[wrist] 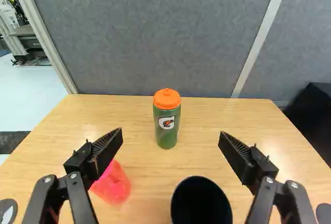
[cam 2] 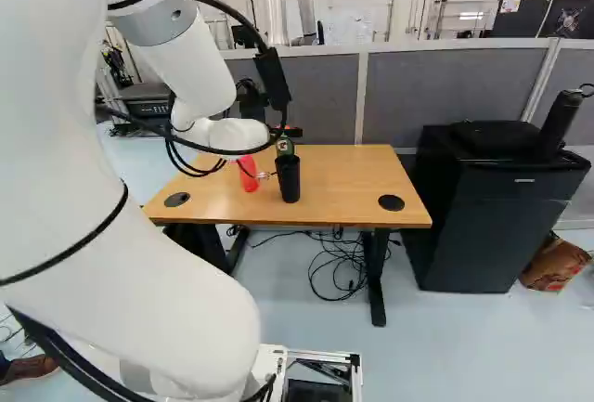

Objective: Pick up the green bottle from the table

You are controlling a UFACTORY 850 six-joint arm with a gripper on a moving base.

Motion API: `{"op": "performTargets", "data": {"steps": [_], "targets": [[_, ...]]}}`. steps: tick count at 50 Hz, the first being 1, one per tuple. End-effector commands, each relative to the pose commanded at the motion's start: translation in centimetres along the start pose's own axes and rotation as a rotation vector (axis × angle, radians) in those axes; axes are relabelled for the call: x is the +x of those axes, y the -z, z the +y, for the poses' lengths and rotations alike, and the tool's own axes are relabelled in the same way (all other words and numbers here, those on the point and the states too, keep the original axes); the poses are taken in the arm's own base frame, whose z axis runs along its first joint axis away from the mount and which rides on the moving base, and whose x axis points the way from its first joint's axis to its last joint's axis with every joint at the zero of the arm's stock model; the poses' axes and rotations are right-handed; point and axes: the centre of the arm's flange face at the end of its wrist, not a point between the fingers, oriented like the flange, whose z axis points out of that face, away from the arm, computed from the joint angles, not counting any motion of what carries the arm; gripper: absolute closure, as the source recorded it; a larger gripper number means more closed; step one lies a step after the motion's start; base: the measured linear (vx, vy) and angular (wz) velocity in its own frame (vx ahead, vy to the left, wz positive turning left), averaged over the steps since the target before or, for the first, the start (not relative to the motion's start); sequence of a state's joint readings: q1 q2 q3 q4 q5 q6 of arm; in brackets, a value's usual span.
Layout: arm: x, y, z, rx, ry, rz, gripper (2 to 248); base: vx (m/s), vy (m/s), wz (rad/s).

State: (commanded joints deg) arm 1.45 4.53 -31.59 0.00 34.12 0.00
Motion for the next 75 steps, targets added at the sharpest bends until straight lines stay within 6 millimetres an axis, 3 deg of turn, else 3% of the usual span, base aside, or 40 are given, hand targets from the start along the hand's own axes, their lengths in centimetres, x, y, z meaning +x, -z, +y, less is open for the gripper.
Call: {"op": "performTargets", "data": {"steps": [40, 75], "targets": [[4.3, -5.4, -0.5, 0.01, 0.005, -0.15, 3, 0.0, 0.0, 0.0], [5.2, -11.5, -1.0, 0.017, 0.008, -0.235, 3, 0.0, 0.0, 0.0]]}}
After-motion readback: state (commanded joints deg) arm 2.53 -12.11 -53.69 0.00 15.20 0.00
